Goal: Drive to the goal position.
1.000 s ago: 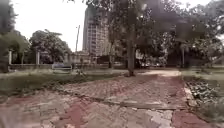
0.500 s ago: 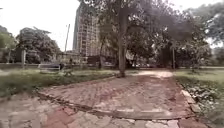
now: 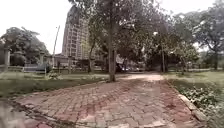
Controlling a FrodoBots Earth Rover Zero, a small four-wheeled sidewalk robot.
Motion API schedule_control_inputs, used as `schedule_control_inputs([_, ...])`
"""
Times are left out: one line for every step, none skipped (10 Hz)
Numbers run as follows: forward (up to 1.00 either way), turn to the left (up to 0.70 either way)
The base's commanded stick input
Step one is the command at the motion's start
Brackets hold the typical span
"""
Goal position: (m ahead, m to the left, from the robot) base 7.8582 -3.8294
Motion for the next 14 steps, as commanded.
schedule_control_inputs([0.7,-0.35])
schedule_control_inputs([0.7,-0.35])
schedule_control_inputs([0.7,-0.35])
schedule_control_inputs([0.7,-0.35])
schedule_control_inputs([0.7,-0.35])
schedule_control_inputs([0.7,-0.35])
schedule_control_inputs([0.7,-0.35])
schedule_control_inputs([0.7,-0.35])
schedule_control_inputs([0.7,-0.35])
schedule_control_inputs([0.7,-0.31])
schedule_control_inputs([0.7,-0.25])
schedule_control_inputs([0.7,0.0])
schedule_control_inputs([0.7,0.0])
schedule_control_inputs([0.7,0.0])
